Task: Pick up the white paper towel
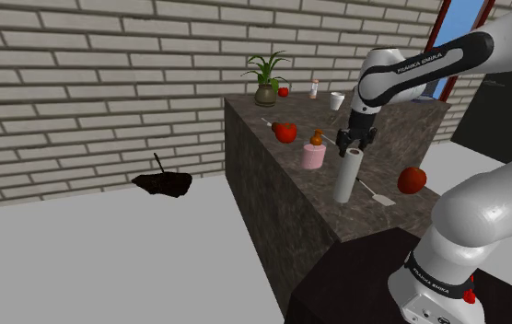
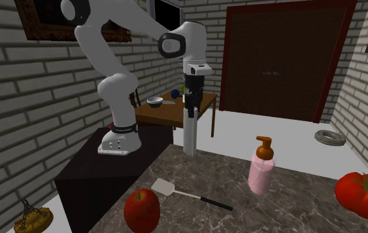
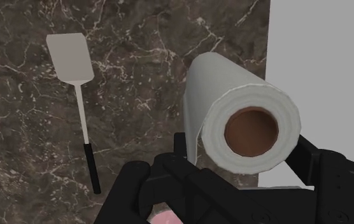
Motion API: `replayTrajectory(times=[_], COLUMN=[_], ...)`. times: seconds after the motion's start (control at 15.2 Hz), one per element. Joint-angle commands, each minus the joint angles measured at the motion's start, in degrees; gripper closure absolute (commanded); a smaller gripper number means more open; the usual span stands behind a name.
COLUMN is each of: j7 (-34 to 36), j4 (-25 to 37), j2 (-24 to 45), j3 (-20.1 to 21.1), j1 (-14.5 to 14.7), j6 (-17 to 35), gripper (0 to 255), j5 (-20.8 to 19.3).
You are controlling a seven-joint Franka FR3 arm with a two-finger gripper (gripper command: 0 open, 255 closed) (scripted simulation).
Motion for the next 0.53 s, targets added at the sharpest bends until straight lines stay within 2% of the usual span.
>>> replayTrajectory(times=[0.0, 0.33, 0.46], j7=[-0.1, -0.2, -0.2], j4=[1.2, 4.0, 4.1], j2=[-0.6, -2.1, -2.2], j3=[0.1, 0.5, 0.6], j1=[0.0, 0.1, 0.1], j6=[-1.8, -6.2, -6.3], gripper=[255, 255, 255], j5=[0.1, 0.4, 0.4])
